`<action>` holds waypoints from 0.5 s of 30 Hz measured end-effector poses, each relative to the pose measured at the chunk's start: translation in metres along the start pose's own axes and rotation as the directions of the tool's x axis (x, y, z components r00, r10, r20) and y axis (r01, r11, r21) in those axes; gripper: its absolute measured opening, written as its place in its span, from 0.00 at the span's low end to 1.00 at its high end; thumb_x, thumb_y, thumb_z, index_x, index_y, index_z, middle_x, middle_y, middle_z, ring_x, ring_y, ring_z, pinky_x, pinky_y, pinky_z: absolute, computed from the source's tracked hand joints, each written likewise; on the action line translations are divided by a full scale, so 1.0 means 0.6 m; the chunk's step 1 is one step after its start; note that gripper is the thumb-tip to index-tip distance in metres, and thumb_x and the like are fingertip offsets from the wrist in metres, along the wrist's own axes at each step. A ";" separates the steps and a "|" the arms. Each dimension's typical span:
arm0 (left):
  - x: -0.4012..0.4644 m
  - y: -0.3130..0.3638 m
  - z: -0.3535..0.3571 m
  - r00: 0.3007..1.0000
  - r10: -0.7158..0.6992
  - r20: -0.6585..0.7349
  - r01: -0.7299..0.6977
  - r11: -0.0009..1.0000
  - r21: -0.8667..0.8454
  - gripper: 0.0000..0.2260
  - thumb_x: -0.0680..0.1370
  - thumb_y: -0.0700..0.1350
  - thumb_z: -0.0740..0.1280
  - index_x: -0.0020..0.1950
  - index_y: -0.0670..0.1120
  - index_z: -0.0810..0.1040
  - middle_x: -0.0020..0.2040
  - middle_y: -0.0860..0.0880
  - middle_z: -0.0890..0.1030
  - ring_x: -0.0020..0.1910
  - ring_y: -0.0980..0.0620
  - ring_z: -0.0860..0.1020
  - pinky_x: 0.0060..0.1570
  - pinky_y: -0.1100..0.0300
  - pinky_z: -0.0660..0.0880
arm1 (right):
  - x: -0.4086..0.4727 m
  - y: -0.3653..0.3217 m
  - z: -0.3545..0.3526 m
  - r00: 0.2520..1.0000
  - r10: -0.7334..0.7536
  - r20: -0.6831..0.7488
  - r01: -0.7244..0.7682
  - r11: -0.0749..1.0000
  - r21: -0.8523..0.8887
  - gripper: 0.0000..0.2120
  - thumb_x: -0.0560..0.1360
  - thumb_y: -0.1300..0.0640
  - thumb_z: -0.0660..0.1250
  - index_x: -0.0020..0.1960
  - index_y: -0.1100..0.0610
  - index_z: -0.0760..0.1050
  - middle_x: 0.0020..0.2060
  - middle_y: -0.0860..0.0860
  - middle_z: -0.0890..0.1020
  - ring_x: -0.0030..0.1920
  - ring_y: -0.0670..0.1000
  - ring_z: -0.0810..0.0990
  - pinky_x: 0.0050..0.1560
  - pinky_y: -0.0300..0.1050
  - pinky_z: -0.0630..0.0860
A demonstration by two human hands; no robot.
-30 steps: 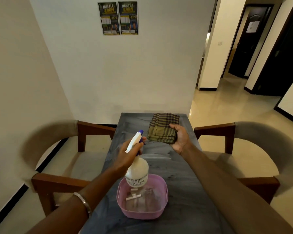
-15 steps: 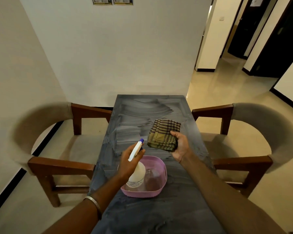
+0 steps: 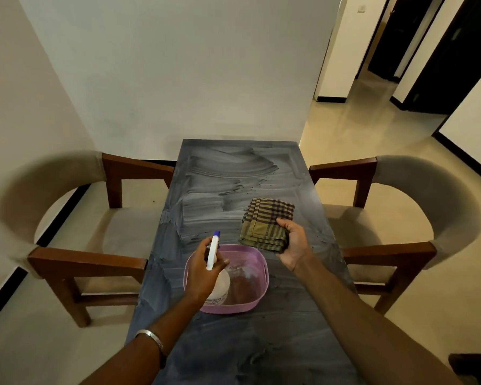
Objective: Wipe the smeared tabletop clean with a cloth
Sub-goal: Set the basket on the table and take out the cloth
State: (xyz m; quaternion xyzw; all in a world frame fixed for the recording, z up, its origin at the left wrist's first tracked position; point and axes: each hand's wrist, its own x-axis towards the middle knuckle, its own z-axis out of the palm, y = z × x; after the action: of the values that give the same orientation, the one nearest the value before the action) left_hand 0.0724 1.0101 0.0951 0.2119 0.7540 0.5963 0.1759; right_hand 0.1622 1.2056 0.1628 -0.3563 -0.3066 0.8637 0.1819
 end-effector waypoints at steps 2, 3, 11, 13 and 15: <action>-0.002 -0.007 0.002 1.000 -0.001 0.001 0.001 1.000 0.022 0.28 0.72 0.36 0.74 0.71 0.44 0.69 0.47 0.48 0.81 0.48 0.53 0.81 0.55 0.56 0.79 | -0.007 0.005 -0.004 1.000 0.009 0.003 -0.009 1.000 0.002 0.20 0.80 0.60 0.56 0.69 0.65 0.71 0.61 0.64 0.80 0.59 0.64 0.79 0.56 0.58 0.78; -0.004 -0.010 0.003 1.000 0.004 0.001 -0.004 0.999 0.045 0.28 0.73 0.36 0.74 0.71 0.44 0.69 0.48 0.48 0.81 0.48 0.54 0.81 0.55 0.57 0.78 | -0.009 0.009 -0.008 1.000 0.016 0.003 -0.016 1.000 0.006 0.19 0.80 0.60 0.56 0.69 0.65 0.72 0.59 0.64 0.81 0.56 0.63 0.81 0.54 0.57 0.79; -0.012 -0.032 0.000 0.999 -0.009 0.048 0.005 0.998 0.067 0.28 0.72 0.38 0.74 0.70 0.46 0.69 0.50 0.56 0.80 0.48 0.60 0.80 0.49 0.67 0.77 | -0.013 0.026 -0.028 0.999 0.049 -0.022 -0.048 0.997 0.062 0.16 0.80 0.59 0.56 0.61 0.65 0.76 0.50 0.61 0.85 0.48 0.60 0.84 0.45 0.52 0.83; -0.013 -0.037 -0.002 0.999 -0.010 0.051 0.007 0.998 0.062 0.27 0.72 0.37 0.74 0.68 0.48 0.70 0.50 0.56 0.80 0.48 0.61 0.80 0.48 0.66 0.78 | -0.015 0.029 -0.030 0.998 0.049 -0.027 -0.047 0.996 0.074 0.15 0.80 0.59 0.56 0.60 0.65 0.76 0.48 0.60 0.85 0.46 0.59 0.85 0.43 0.52 0.84; -0.014 -0.037 -0.001 0.999 0.002 0.053 -0.005 0.997 0.072 0.27 0.72 0.37 0.75 0.67 0.51 0.69 0.50 0.57 0.80 0.49 0.63 0.79 0.45 0.70 0.77 | -0.018 0.032 -0.031 0.999 0.041 -0.031 -0.038 0.997 0.073 0.16 0.80 0.59 0.56 0.63 0.65 0.75 0.49 0.61 0.85 0.47 0.60 0.85 0.45 0.52 0.84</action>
State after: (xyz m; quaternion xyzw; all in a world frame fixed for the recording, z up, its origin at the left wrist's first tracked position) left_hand 0.0768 1.0005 0.0736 0.2351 0.7697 0.5634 0.1870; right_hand 0.1810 1.1931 0.1454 -0.3696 -0.2651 0.8717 0.1825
